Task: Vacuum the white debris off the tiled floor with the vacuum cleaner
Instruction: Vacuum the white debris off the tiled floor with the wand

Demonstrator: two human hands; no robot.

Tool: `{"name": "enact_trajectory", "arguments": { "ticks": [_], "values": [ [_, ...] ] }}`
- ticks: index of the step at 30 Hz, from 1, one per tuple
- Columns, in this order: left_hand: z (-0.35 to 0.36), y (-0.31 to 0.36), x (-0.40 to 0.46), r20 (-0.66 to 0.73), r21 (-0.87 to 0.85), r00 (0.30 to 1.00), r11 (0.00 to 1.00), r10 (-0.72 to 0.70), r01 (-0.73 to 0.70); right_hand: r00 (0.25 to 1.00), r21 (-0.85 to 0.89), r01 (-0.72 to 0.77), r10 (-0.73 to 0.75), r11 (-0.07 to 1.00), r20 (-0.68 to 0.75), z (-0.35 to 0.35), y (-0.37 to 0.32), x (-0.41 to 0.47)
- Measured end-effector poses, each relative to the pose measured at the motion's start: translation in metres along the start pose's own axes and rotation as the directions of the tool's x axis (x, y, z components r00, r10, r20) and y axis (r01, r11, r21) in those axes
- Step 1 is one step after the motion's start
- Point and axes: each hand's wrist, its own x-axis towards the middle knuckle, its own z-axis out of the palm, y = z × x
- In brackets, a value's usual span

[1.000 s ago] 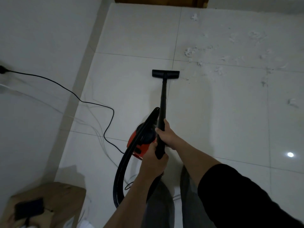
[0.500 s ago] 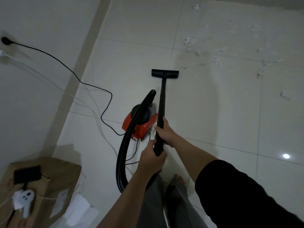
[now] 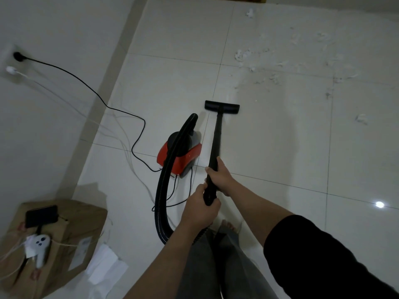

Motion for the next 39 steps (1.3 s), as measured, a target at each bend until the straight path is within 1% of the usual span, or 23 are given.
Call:
{"name": "enact_trajectory", "arguments": {
  "ticks": [3, 7, 13, 17, 22, 29, 35, 39],
  "values": [
    [0.011, 0.004, 0.003, 0.013, 0.027, 1.000, 1.000, -0.008, 0.008, 1.000, 0.002, 0.011, -0.011, 1.000, -0.023, -0.017, 0.000, 0.000],
    [0.026, 0.017, 0.011, 0.066, -0.016, 0.998, 1.000, 0.007, -0.006, 1.000, -0.006, 0.008, -0.008, 1.000, -0.028, -0.041, -0.005, 0.004],
    [0.041, 0.034, 0.032, 0.097, -0.066, 0.995, 0.998, 0.010, -0.003, 1.000, -0.038, -0.008, 0.007, 0.999, -0.018, -0.067, -0.020, 0.011],
    [0.039, 0.032, 0.049, 0.081, -0.012, 0.996, 1.000, 0.023, -0.022, 1.000, -0.046, -0.018, 0.016, 0.999, -0.026, -0.066, -0.026, 0.022],
    [0.033, 0.036, 0.075, 0.076, 0.068, 0.997, 0.998, 0.001, -0.006, 0.999, -0.050, -0.025, 0.023, 0.998, -0.038, -0.066, -0.044, 0.041],
    [0.018, 0.060, 0.118, 0.078, 0.023, 0.996, 0.998, 0.053, -0.055, 0.996, -0.029, -0.040, 0.038, 0.999, -0.076, -0.070, -0.082, 0.075],
    [0.005, 0.085, 0.155, 0.060, 0.063, 0.993, 0.992, 0.102, -0.105, 0.996, -0.017, -0.027, 0.025, 0.999, -0.080, -0.075, -0.113, 0.105],
    [0.003, 0.107, 0.180, 0.058, 0.096, 0.993, 0.989, 0.107, -0.113, 0.998, 0.002, -0.020, 0.020, 1.000, -0.067, -0.087, -0.133, 0.124]
  ]
}}
